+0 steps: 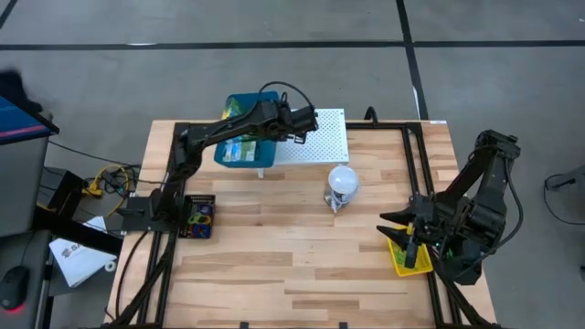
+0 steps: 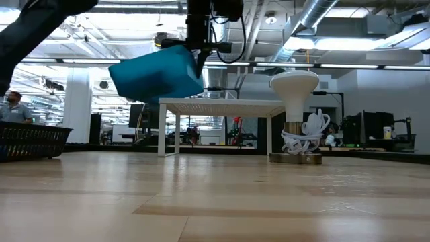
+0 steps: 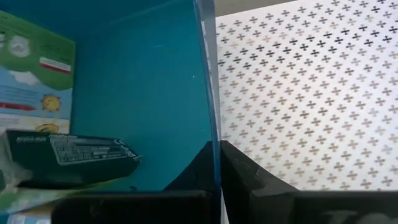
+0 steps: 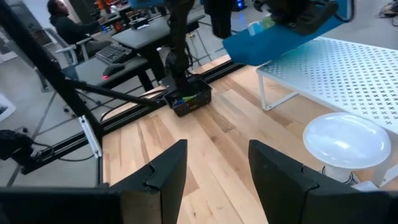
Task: Pick & Place Office Desk Supplies
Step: Put the blue bin with crayon boxes on the shelf
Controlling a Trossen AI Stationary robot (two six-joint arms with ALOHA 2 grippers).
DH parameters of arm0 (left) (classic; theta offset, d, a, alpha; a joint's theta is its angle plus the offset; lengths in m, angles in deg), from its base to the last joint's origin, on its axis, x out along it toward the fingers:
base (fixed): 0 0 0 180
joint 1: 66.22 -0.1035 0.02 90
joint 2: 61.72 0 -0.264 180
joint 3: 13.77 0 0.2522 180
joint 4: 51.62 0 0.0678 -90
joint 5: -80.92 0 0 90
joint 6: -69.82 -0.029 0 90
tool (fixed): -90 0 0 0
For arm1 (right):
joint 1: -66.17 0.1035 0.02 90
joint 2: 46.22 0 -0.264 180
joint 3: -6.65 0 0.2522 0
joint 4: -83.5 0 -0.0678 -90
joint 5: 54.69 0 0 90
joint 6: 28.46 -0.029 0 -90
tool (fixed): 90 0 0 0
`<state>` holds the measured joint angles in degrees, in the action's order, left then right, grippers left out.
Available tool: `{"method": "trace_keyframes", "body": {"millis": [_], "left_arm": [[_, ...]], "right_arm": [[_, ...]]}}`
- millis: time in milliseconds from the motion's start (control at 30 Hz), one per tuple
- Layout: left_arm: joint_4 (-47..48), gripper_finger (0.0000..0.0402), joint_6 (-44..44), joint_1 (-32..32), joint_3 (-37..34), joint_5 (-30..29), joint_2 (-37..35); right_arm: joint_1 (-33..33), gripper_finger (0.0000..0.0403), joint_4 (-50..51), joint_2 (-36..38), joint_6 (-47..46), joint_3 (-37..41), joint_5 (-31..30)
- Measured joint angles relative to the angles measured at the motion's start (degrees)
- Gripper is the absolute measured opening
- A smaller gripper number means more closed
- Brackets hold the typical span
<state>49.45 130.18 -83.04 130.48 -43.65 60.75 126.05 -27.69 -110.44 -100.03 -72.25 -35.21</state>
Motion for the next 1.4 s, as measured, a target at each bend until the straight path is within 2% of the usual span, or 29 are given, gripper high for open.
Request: {"method": "trace_keyframes", "body": {"millis": [267,467,767,967,1167,1400], "left_arm": [[-1.22,0.0000,-0.07,0.28,1.95,0.46,1.84],[3.53,0.0000,-3.38,0.20,1.95,-0.03,1.21],[2.46,0.0000,-24.87,0.07,1.87,-1.62,-2.38],[0.06,0.0000,-44.85,0.20,1.89,-1.42,-6.17],[-4.13,0.0000,-68.18,1.77,1.91,8.80,-8.12],[-2.19,0.0000,-87.14,2.72,1.80,20.04,-8.64]], "right_arm": [[1.28,0.0168,0.26,0.00,0.00,0.00,-0.02],[1.16,0.0168,0.26,0.28,0.00,0.00,-0.20],[-1.79,0.0168,-0.33,0.28,-2.83,0.00,-1.36],[-3.86,0.0168,-2.23,0.26,-3.45,0.00,-1.99],[-6.76,0.0168,-4.59,0.24,-3.47,0.00,-3.82],[-8.98,0.0168,-7.20,0.22,-3.41,0.02,-4.76]]}}
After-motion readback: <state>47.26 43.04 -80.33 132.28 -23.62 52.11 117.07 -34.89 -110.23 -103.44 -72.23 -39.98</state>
